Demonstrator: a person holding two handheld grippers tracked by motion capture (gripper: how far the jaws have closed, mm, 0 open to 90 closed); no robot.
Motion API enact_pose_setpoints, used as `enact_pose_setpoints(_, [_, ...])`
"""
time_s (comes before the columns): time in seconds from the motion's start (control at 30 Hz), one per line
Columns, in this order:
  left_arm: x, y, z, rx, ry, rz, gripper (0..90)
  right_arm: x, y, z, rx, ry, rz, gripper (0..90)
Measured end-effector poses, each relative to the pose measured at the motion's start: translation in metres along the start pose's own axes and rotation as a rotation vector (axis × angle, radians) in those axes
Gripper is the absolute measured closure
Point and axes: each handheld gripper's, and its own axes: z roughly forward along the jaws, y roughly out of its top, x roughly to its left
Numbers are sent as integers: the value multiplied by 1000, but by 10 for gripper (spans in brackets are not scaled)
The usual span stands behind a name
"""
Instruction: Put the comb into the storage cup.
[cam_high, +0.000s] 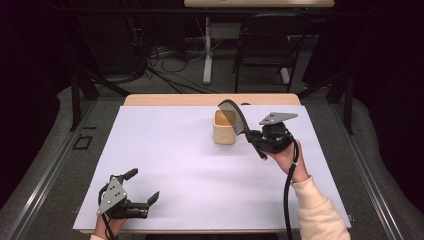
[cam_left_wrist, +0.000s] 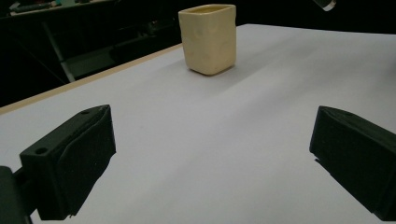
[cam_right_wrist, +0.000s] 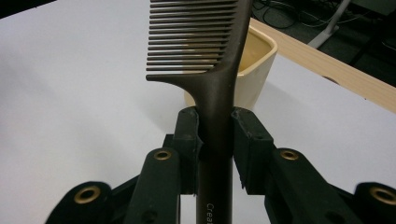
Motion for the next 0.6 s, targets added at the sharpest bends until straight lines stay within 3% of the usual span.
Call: enact_pose_setpoints(0.6, [0, 0, 0, -2, 0, 0, 2, -3, 10, 2, -28, -15, -2, 725])
